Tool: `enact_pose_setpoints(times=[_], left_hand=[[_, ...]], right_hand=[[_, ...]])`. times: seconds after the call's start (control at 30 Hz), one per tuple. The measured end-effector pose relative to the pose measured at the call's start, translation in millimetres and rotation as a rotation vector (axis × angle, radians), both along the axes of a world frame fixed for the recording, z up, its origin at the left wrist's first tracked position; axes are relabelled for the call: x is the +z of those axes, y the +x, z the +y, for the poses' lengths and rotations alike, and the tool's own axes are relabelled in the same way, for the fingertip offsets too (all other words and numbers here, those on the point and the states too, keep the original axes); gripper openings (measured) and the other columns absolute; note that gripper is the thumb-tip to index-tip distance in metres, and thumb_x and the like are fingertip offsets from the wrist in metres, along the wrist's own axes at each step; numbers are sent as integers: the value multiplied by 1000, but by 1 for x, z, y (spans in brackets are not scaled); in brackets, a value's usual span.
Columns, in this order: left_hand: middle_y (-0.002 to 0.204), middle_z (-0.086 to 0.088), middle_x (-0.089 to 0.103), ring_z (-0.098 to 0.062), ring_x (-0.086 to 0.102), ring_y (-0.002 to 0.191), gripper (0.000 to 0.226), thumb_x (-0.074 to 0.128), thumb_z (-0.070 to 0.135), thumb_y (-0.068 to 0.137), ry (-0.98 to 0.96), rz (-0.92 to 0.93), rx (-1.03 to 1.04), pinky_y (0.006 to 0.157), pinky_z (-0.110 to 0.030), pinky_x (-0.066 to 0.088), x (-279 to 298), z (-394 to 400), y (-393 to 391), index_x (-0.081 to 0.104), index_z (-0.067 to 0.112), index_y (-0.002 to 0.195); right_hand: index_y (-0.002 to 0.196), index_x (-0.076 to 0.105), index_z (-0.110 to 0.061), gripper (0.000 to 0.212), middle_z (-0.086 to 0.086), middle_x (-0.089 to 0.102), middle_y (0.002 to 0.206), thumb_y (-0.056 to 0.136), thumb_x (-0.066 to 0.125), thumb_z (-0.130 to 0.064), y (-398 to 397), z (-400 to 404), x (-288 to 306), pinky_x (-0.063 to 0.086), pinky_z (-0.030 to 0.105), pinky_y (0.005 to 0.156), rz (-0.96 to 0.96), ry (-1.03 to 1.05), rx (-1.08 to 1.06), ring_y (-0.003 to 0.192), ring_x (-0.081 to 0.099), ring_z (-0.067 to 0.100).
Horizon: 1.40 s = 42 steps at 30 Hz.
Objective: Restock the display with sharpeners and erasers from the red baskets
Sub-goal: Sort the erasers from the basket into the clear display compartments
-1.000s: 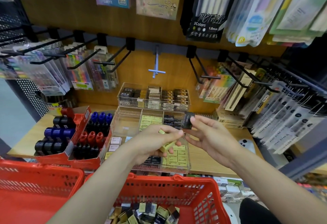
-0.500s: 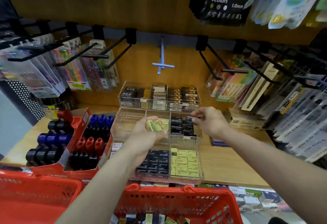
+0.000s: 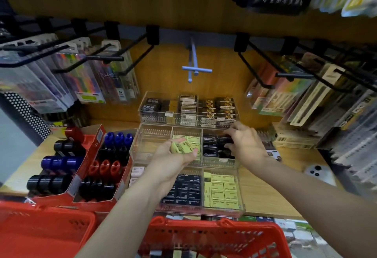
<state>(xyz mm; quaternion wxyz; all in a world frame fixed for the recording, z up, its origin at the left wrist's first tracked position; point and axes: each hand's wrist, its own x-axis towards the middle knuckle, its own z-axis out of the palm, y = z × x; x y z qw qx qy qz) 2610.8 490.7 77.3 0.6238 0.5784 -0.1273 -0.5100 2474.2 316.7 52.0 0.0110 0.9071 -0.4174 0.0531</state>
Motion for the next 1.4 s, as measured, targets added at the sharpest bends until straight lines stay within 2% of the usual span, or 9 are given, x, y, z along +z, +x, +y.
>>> enact_pose_setpoints(times=[0.17, 0.37, 0.53, 0.67, 0.8, 0.93, 1.1, 1.27, 1.4], left_hand=[[110, -12, 69, -18, 71, 99, 49, 68, -16, 78, 14, 0, -17, 84, -24, 56, -2, 1, -3, 57, 14, 115], [115, -15, 67, -21, 68, 104, 47, 68, -15, 79, 21, -39, -54, 84, -24, 55, -1, -1, -10, 57, 15, 113], [111, -14, 69, -17, 72, 98, 45, 67, -16, 81, 36, -55, -68, 81, -23, 55, -4, -2, -16, 58, 14, 112], [107, -11, 71, -17, 71, 99, 43, 69, -15, 80, 50, -72, -77, 97, -33, 52, -3, -2, -19, 59, 16, 108], [108, -11, 70, -17, 71, 98, 45, 69, -14, 80, 41, -63, -81, 99, -35, 52, -3, -2, -19, 59, 17, 110], [109, -12, 70, -22, 67, 107, 46, 71, -12, 79, 41, -79, -96, 104, -39, 48, -4, -1, -20, 59, 18, 112], [111, -14, 68, -19, 71, 100, 46, 67, -16, 81, 17, -49, -68, 86, -27, 55, -6, -2, -17, 58, 16, 112], [111, -13, 68, -22, 70, 101, 49, 70, -15, 79, -6, -60, -23, 94, -35, 55, -14, -1, -12, 58, 16, 115], [111, -12, 67, -24, 73, 93, 48, 79, -6, 74, -27, -226, -44, 78, -34, 61, -21, 1, -6, 65, 23, 110]], right_hand=[[120, 59, -24, 26, -1, 70, 108, 95, 59, -31, 6, -4, -3, 31, 40, 84, 124, -243, 68, 110, 52, 24], [113, 63, -26, 19, -3, 69, 109, 97, 55, -22, 2, -9, -8, 34, 37, 86, -70, -131, 66, 104, 58, 21], [118, 59, -23, 32, -3, 67, 114, 90, 66, -38, 3, -6, -3, 35, 38, 89, -36, -73, 58, 111, 53, 22], [111, 62, -27, 18, -3, 69, 108, 95, 59, -33, 5, -6, 5, 30, 38, 88, -60, -69, 3, 111, 48, 21], [109, 64, -32, 14, -3, 67, 102, 98, 55, -33, -2, -8, 7, 28, 38, 87, -57, 24, -21, 110, 47, 20], [118, 66, -31, 24, -6, 63, 119, 99, 52, -35, -4, -5, 3, 31, 37, 92, 3, -41, 30, 115, 46, 20], [120, 65, -35, 37, -8, 54, 124, 90, 57, -56, -10, -5, 7, 30, 40, 94, 57, -30, 37, 121, 42, 19], [123, 64, -35, 38, -7, 54, 128, 90, 57, -54, -7, -4, 12, 30, 43, 98, 104, 46, 43, 130, 39, 23], [126, 62, -34, 36, -5, 56, 126, 92, 61, -45, -5, -7, 15, 31, 44, 93, 199, 11, 92, 121, 43, 22]])
